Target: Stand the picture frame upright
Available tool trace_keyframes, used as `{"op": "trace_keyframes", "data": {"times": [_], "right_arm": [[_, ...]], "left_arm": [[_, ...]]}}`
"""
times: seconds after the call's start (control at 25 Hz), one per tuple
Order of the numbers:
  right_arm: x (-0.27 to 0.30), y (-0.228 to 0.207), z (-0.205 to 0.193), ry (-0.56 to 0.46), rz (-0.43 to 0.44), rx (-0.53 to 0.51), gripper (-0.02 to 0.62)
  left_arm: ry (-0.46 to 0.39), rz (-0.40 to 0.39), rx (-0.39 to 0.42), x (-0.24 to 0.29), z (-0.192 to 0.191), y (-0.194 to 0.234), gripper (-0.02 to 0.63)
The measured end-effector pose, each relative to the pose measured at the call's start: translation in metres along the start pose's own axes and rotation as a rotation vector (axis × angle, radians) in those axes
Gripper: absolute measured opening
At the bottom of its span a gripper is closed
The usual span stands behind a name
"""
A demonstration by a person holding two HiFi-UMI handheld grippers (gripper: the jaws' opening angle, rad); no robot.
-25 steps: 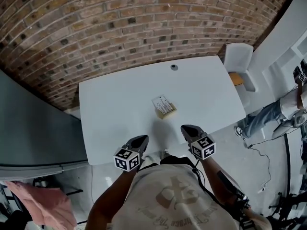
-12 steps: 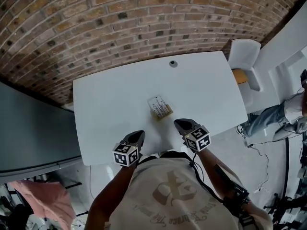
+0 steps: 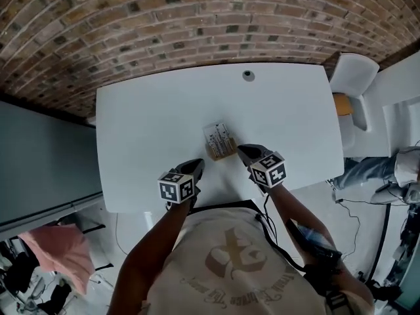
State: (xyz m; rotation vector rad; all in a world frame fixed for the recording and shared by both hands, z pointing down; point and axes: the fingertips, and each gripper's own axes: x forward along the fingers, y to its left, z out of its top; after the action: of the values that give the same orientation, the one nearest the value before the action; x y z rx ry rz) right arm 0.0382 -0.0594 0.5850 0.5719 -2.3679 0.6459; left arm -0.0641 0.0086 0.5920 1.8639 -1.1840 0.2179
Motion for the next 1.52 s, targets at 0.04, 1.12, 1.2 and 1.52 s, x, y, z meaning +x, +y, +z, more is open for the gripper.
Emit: {"op": "trace_keyframes", "data": {"times": [0.04,1.12,1.2,1.52], "right_arm": [[0.004,-0.005,0.000,0.016,0.000,-0.001,0.008],[0.079,-0.031,-0.037,0.456,0.163,0.319,0.157],[0.079,-0.032,-0.038,0.462,0.164,0.328,0.156],[0.077,-0.032,-0.038,0.464,0.141,0.311,0.133]], "left_arm": [[-0.001,0.007,-0.012,0.005,0.003,0.002,0.013],[0.308,0.157,-0.401,0.089,-0.019,0.029,0.222],[0.318,0.153,-0.413,0.090,-0.021,0.027,0.199],[0.325,0.168,-0.395,0.089,-0.021,0.024,0.162]]}}
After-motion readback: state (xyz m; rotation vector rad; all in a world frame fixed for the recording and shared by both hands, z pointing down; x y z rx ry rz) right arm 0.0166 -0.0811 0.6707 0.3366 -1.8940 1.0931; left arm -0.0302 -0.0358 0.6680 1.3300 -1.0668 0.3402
